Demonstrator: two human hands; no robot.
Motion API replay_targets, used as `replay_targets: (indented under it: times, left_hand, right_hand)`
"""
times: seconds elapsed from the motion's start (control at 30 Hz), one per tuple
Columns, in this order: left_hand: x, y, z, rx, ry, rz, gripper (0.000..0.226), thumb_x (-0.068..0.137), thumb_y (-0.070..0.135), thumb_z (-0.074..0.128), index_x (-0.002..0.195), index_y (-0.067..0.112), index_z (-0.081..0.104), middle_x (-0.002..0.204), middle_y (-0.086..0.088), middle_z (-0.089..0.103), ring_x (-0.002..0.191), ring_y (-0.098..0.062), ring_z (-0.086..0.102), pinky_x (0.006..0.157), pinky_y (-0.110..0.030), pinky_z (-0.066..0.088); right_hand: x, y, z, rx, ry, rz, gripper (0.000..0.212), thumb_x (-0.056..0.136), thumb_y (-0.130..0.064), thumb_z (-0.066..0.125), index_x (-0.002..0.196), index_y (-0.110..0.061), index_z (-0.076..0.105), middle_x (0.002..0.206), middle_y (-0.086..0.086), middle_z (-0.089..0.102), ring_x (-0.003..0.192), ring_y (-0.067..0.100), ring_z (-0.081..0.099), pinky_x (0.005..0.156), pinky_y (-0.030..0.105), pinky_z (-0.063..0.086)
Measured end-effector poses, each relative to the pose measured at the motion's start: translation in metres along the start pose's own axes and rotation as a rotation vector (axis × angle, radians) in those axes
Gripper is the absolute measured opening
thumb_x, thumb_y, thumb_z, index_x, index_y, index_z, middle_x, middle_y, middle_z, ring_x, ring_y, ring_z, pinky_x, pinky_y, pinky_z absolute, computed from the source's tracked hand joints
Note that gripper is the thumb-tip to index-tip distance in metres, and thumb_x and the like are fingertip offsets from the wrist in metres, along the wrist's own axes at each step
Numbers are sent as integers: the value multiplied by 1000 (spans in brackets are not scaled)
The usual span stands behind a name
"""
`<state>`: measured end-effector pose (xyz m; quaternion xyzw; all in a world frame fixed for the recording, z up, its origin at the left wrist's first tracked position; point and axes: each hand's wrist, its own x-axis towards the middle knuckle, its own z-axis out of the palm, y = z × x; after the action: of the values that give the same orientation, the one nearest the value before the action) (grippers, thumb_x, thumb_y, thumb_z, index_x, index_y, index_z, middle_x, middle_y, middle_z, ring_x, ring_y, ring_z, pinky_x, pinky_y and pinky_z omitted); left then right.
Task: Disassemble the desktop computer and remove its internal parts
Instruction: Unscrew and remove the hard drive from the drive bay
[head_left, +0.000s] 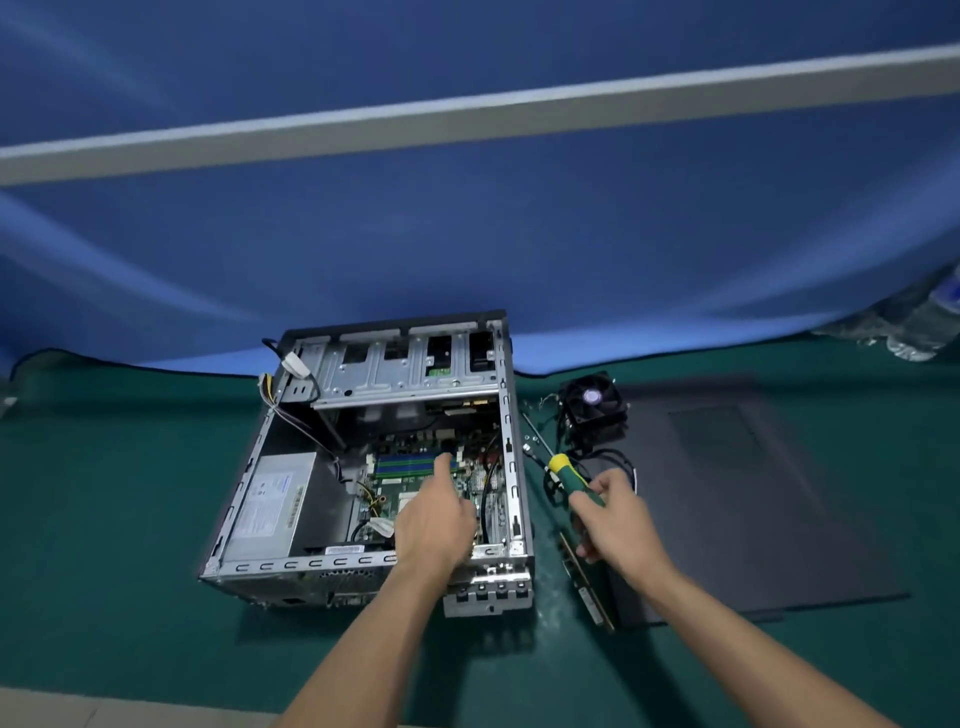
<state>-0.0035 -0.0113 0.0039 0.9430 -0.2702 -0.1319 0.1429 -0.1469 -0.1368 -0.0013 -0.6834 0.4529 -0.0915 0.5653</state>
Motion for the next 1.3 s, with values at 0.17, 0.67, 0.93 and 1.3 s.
replay_targets:
  times: [0.17,0.67,0.93,1.3]
  left_hand:
    - [5,27,-20,-2,94,159,68,94,22,46,148,30,5,111,-1,47,57,-12,44,42,-24,24]
    - [69,20,-77,-168,239,200,14,92,35,53,102,28,60,100,11,59,86,-15,59,70,-31,44]
    - [138,-31,-66,-141,182,23,33,88,8,52,117,22,61,121,5,57,110,-14,52,85,-29,45]
    - [185,-54,-29,-279,105,214,39,85,39,61,122,25,58,147,2,36,136,-17,25,113,-32,16]
  right_hand:
    - [-1,-38,-26,-50,58,-166,14,82,-20,60,86,-21,47,71,6,66,45,16,54,44,26,39]
    - [26,-188,-13,-199,68,-507,32,76,-51,65,78,-21,56,59,1,61,54,22,58,55,40,51]
    - [81,-252,19,-493,272,-618,37,80,-45,56,68,-11,47,56,3,56,55,21,45,49,30,34]
    - [141,-251,62,-543,183,-531,36,79,-37,56,69,-4,44,57,11,53,53,20,37,50,31,34]
